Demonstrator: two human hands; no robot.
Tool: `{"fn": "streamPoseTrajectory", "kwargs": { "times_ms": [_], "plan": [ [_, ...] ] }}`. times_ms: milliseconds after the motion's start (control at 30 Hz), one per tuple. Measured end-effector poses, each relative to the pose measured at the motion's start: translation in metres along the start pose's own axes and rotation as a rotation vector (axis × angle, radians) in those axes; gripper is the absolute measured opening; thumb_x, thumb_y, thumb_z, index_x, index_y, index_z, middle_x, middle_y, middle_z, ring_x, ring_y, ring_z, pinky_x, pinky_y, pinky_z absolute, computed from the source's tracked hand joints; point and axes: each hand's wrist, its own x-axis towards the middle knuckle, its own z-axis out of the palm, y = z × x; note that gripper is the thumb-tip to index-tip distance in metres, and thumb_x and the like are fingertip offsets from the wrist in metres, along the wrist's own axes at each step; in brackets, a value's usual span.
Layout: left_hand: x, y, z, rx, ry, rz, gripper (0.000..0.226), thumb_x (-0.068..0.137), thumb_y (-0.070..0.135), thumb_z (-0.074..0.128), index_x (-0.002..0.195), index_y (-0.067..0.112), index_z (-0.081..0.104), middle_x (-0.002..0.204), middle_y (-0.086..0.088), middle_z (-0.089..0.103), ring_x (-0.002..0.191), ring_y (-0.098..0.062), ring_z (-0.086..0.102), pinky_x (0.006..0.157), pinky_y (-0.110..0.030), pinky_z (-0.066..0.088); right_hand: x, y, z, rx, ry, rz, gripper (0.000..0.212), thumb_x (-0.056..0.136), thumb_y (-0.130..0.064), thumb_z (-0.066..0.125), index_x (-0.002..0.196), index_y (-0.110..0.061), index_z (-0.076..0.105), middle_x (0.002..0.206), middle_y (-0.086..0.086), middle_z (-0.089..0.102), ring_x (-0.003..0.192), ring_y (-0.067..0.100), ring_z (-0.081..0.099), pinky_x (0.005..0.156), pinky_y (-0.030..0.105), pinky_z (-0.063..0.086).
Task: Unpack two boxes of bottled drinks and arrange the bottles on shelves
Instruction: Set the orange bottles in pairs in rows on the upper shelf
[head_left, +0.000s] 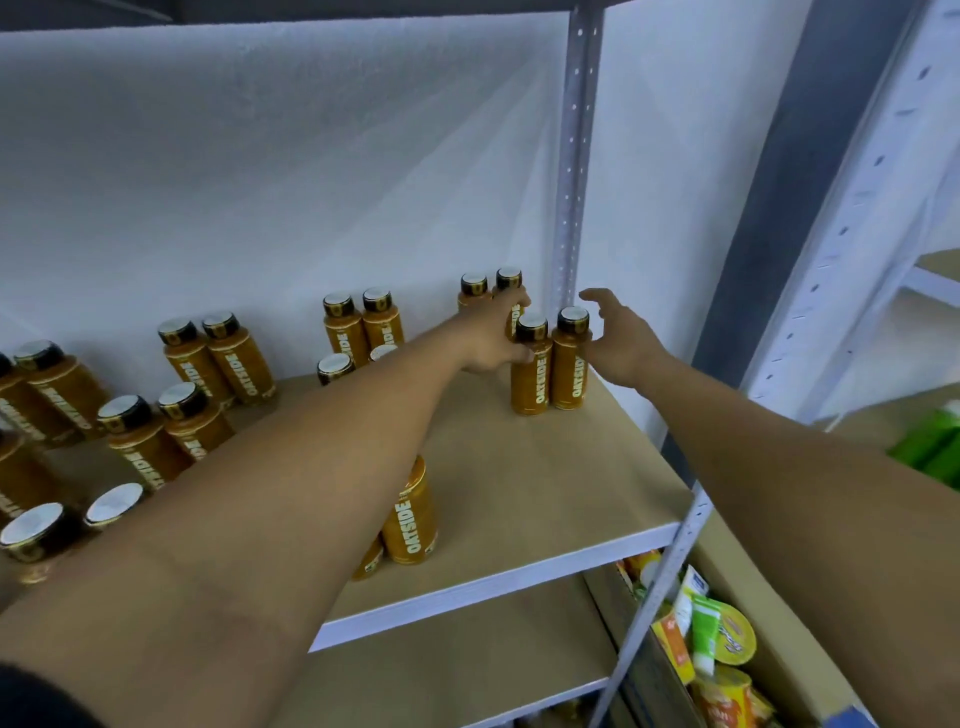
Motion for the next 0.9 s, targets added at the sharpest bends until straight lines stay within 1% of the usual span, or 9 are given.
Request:
{"fn": "streamPoseTrajectory", "kwargs": {
  "times_ms": [100,200,300,433,567,700,767,833,900],
  "plan": [
    [0.012,-0.002,0.013,0.004,-0.023,-0.023,0.082,0.091,0.031,0.076,0.156,0.028,0.026,0.15,-0.007,0.048,0.124,-0.025,0.054,0.099,-0.036,0.047,0.004,0.007,0.006,0.015,-0.038,0.022,0.065,0.098,-0.016,0.062,0.153,-0.03,0.03,0.141,0.014,0.054,0.114,0.032,0.057,0.081,0.033,0.047],
    [0.019,-0.003,0.022,-0.017,0.0,-0.038,0.08,0.091,0.033,0.076,0.153,0.03,0.026,0.147,-0.007,0.05,0.12,-0.026,0.057,0.102,-0.044,0.051,0.008,0.013,0.011,0.047,-0.052,0.021,0.062,0.098,-0.017,0.059,0.151,-0.033,0.032,0.13,0.008,0.057,0.105,0.027,0.057,0.081,0.033,0.049],
    [0.023,-0.004,0.026,-0.031,0.018,-0.041,0.075,0.092,0.03,0.076,0.149,0.03,0.027,0.14,-0.007,0.053,0.115,-0.026,0.059,0.097,-0.045,0.054,0.009,0.016,0.015,0.072,-0.041,0.01,0.06,0.098,-0.019,0.06,0.149,-0.033,0.033,0.116,0.002,0.054,0.101,0.027,0.058,0.081,0.034,0.047],
    [0.025,-0.003,0.029,-0.027,0.041,-0.048,0.065,0.093,0.028,0.074,0.14,0.031,0.028,0.127,-0.007,0.057,0.104,-0.026,0.063,0.088,-0.044,0.058,0.008,0.019,0.019,0.048,-0.018,-0.014,0.059,0.099,-0.019,0.059,0.148,-0.033,0.03,0.113,0.003,0.054,0.098,0.029,0.06,0.082,0.039,0.055],
    [0.024,-0.005,0.03,0.001,0.041,-0.04,0.065,0.094,0.028,0.073,0.14,0.032,0.027,0.126,-0.007,0.058,0.103,-0.026,0.063,0.089,-0.044,0.058,0.01,0.021,0.02,0.033,-0.007,-0.031,0.057,0.099,-0.019,0.06,0.146,-0.035,0.032,0.109,0.003,0.056,0.096,0.029,0.061,0.088,0.045,0.058],
    [0.019,-0.006,0.028,0.026,0.028,-0.048,0.072,0.094,0.03,0.073,0.145,0.032,0.022,0.133,-0.009,0.056,0.108,-0.028,0.063,0.091,-0.045,0.057,0.01,0.02,0.022,0.034,-0.031,-0.047,0.058,0.097,-0.018,0.062,0.144,-0.035,0.033,0.112,0.004,0.057,0.097,0.03,0.061,0.082,0.043,0.058],
    [0.016,-0.008,0.026,0.031,0.019,-0.061,0.072,0.095,0.03,0.072,0.146,0.031,0.021,0.128,-0.008,0.056,0.104,-0.027,0.063,0.086,-0.041,0.057,0.009,0.019,0.023,0.038,-0.048,-0.059,0.06,0.095,-0.018,0.064,0.143,-0.035,0.033,0.115,0.006,0.058,0.098,0.032,0.061,0.079,0.042,0.058],
    [0.013,-0.011,0.024,0.037,0.015,-0.056,0.07,0.096,0.028,0.071,0.147,0.029,0.022,0.122,-0.005,0.054,0.099,-0.024,0.061,0.077,-0.035,0.052,0.009,0.018,0.023,0.048,-0.058,-0.076,0.06,0.094,-0.017,0.066,0.142,-0.035,0.034,0.116,0.007,0.059,0.098,0.032,0.062,0.073,0.035,0.055],
    [0.009,-0.013,0.023,0.048,0.013,-0.049,0.069,0.097,0.027,0.07,0.147,0.027,0.022,0.118,-0.002,0.051,0.097,-0.022,0.059,0.073,-0.031,0.046,0.008,0.018,0.024,0.052,-0.066,-0.088,0.06,0.094,-0.017,0.067,0.142,-0.034,0.035,0.116,0.008,0.06,0.095,0.032,0.063,0.066,0.029,0.05]
  ]
}}
